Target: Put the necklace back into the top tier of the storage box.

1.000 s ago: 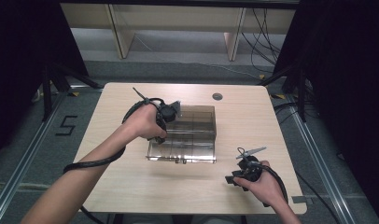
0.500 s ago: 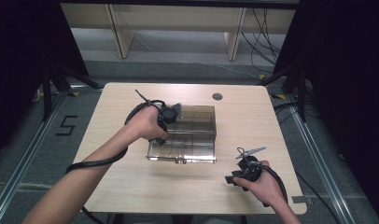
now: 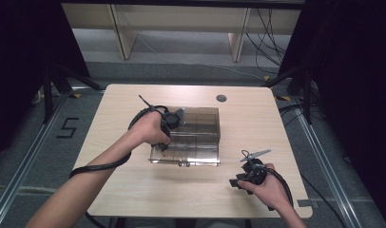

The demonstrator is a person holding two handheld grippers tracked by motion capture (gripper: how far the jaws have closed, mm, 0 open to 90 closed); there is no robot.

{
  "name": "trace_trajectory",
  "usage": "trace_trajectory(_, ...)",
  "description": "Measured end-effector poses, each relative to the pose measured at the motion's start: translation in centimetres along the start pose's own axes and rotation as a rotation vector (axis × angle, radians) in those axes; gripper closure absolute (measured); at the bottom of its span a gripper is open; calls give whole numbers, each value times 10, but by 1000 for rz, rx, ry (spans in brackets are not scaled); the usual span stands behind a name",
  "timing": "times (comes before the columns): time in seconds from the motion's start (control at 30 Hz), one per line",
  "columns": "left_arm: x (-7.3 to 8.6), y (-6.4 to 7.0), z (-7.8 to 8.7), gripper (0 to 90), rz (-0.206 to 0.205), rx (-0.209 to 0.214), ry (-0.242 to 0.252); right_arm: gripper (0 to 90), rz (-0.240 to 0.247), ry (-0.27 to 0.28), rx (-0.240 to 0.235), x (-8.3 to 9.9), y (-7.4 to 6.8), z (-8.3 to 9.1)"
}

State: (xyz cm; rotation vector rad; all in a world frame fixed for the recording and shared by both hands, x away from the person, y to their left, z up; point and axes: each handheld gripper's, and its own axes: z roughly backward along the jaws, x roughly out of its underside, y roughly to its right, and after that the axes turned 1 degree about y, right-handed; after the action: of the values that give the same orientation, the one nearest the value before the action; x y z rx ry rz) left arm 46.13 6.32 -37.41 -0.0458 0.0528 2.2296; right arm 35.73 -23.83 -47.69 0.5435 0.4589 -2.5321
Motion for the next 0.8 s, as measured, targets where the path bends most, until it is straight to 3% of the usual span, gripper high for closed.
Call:
trace_trajectory(0.3,1,-2,-11,792,4,3,-12,581,10,9,-16,0,0,0)
trace_trajectory(0.47,1,-2,-15,791,10,8,-19,581,1,4,0,0,0,0)
trace_trajectory(0.6,1,-2,-17,790,7,8,-19,581,41,26,-32,1,1,0)
trace_trajectory(0.67,2,-2,-18,788,4,9,-16,581,8,6,-14,0,0,0)
trace_trajectory(0.8,2,-3,-21,787,6,13,-15,581,7,7,-16,0,-1,0)
